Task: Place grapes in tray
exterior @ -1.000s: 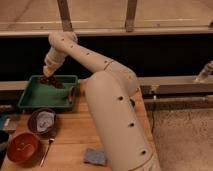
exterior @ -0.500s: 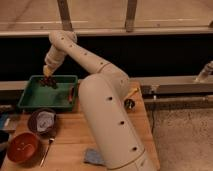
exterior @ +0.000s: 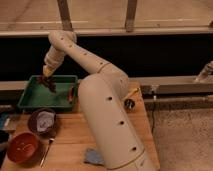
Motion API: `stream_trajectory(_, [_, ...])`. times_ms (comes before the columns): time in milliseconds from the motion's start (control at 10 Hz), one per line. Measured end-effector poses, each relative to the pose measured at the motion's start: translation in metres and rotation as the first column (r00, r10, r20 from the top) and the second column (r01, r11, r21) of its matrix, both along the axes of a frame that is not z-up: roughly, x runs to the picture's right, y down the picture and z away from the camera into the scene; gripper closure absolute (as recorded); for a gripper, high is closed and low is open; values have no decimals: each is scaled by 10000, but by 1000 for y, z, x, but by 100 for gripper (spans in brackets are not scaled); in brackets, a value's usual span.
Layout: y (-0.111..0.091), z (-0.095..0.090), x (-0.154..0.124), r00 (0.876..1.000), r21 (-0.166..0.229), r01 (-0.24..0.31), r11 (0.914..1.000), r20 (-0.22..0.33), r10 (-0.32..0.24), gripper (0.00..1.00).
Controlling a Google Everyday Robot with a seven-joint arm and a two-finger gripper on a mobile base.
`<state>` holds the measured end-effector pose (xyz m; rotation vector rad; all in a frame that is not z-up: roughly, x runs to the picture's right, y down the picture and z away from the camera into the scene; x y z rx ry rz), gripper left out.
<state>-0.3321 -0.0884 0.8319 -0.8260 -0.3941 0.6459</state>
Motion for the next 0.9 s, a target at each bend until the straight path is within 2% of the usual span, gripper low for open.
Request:
stream_trajectory(300, [0,0,0,10000,-1,-3,10000,-4,3,99])
stream_trajectory(400, [0,0,0,10000,0,-5,10000,-5,5,93])
stream_trajectory(900, [0,0,1,10000,-1,-11,10000,-11,11,43])
